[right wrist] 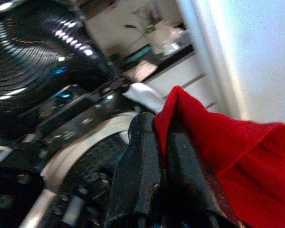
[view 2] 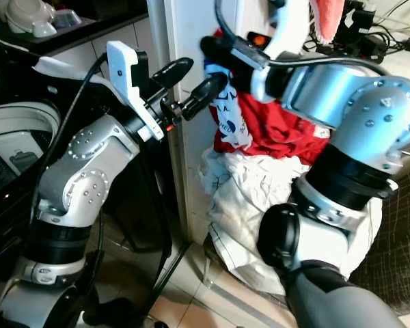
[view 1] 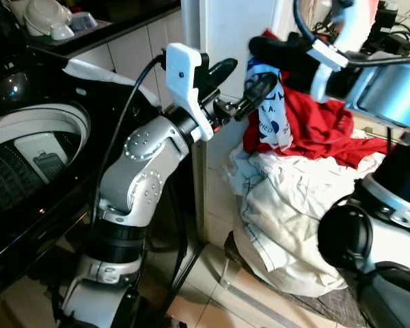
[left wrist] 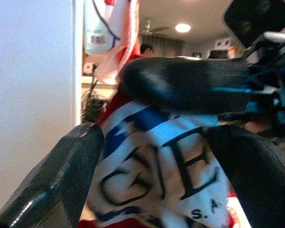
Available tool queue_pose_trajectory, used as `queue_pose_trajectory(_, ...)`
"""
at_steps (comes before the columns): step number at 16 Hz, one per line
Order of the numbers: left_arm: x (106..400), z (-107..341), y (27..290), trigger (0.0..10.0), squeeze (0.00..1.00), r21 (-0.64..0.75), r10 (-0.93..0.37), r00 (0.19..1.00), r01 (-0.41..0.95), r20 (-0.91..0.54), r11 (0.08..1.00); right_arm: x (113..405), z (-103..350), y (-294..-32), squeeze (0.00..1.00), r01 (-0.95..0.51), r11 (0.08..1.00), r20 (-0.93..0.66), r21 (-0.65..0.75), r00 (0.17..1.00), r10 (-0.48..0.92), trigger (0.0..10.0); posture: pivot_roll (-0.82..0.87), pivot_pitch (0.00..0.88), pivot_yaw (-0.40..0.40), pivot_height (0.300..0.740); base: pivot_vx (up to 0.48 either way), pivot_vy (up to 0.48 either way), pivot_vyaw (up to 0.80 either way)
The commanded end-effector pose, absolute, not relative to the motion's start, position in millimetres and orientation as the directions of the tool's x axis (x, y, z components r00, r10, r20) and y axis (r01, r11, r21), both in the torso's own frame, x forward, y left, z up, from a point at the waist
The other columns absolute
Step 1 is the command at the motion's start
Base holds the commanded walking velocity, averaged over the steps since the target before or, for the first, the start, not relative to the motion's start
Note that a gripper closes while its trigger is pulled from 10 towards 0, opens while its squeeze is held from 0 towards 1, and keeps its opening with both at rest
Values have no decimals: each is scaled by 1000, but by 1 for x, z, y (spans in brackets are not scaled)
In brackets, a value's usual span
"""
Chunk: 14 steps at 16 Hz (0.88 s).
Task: Clothes washing
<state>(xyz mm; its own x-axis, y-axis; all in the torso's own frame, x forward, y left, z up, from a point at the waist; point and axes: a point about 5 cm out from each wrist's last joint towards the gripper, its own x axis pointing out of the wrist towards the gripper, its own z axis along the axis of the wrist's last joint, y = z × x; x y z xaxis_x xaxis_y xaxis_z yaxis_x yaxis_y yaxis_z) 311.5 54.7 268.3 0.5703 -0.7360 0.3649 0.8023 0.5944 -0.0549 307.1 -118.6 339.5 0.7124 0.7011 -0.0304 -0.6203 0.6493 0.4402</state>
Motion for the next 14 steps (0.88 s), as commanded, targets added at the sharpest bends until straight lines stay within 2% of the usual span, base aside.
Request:
queue_pose_trajectory(1,305,272,52,10000,522,-42,-761,517,836,391,546,304,346,-109,0,-667,600,-9,442,665,746,0,-83,0,38,740,0,0,0)
queue_pose_trajectory(2,297,268,46,10000,0,-10,-801,466,866,376,499,304,346,-103,0,-693,540,25,478,625,780,0,-82,0,33,740,0,0,0)
queue_pose_trajectory(5,296,265,42,10000,0,-5,-809,459,871,368,492,304,348,-101,0,-710,492,62,504,598,799,0,-82,0,33,740,0,0,0)
queue_pose_trajectory(8,286,265,37,10000,0,-16,-836,375,915,401,403,301,349,-99,0,-737,437,93,516,556,826,0,-84,0,38,740,0,0,0)
queue_pose_trajectory(10,277,253,36,10000,0,0,-888,295,949,353,315,298,353,-99,0,-767,371,143,523,508,849,0,-93,0,45,740,0,0,0)
queue_pose_trajectory(14,279,237,45,10000,0,70,-914,319,936,252,346,296,363,-110,0,-787,387,138,481,504,853,0,-105,0,42,740,0,0,0)
